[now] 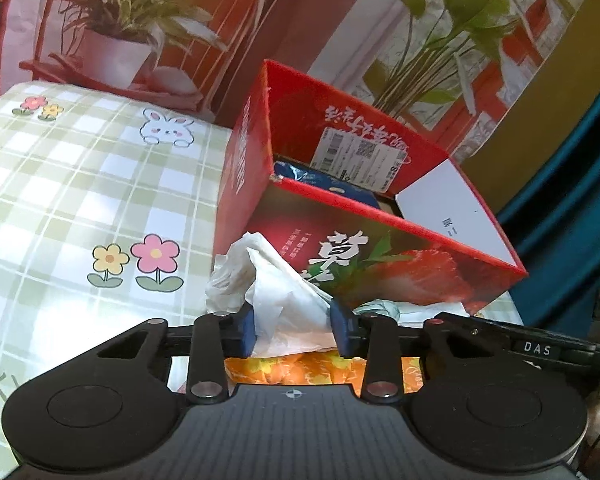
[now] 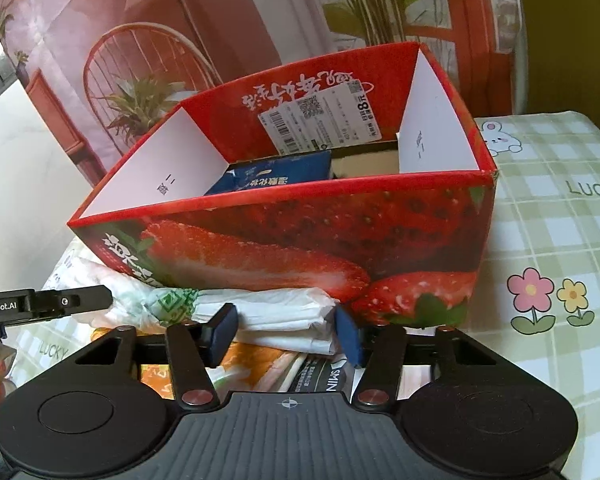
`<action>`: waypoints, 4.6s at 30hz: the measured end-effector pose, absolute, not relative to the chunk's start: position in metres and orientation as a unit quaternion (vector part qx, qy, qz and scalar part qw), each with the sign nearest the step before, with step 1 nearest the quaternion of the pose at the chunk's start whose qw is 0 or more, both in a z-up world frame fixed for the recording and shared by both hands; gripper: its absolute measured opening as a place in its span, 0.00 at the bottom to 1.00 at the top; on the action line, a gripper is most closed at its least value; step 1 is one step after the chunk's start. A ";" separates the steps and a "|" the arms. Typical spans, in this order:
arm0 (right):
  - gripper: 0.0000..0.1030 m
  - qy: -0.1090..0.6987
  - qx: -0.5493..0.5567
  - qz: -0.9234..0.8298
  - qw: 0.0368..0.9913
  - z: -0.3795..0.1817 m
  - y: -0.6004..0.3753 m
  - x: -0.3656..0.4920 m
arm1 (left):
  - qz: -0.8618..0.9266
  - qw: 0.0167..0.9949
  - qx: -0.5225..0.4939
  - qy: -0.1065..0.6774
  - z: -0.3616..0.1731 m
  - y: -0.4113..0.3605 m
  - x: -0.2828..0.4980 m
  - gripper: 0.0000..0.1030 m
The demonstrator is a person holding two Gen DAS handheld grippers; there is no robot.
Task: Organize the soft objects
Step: 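Grasp the crumpled white tissue with the left gripper while the right grasps the white plastic bag, then carry the tissue and plastic bag over the red box with both grippers, then open both grippers to drop the tissue and plastic bag into the box, then move both grippers to the orange floral cloth and close on it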
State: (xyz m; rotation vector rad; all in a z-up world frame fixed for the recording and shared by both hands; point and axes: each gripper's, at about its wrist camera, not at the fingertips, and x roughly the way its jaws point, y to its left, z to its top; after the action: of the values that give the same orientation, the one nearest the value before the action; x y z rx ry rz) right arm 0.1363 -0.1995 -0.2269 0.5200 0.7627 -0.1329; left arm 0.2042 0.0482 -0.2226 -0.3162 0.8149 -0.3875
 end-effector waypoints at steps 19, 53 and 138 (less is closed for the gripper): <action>0.22 0.308 0.232 -0.057 0.921 -0.187 -0.197 0.107 | -0.201 0.915 -0.135 0.324 -0.187 0.046 0.177 0.36; 0.09 0.246 0.222 -0.059 0.942 -0.152 -0.207 0.087 | -0.236 0.927 -0.117 0.267 -0.152 0.035 0.174 0.33; 1.00 0.273 0.173 -0.118 0.939 -0.165 -0.167 0.106 | -0.139 0.920 -0.040 0.364 -0.177 0.017 0.170 1.00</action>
State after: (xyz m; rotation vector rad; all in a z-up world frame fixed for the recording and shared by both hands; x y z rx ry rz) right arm 0.1062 -0.1670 -0.1648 0.3529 0.5572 -0.2418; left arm 0.1701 0.0174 -0.1770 -0.0825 0.7481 -0.2848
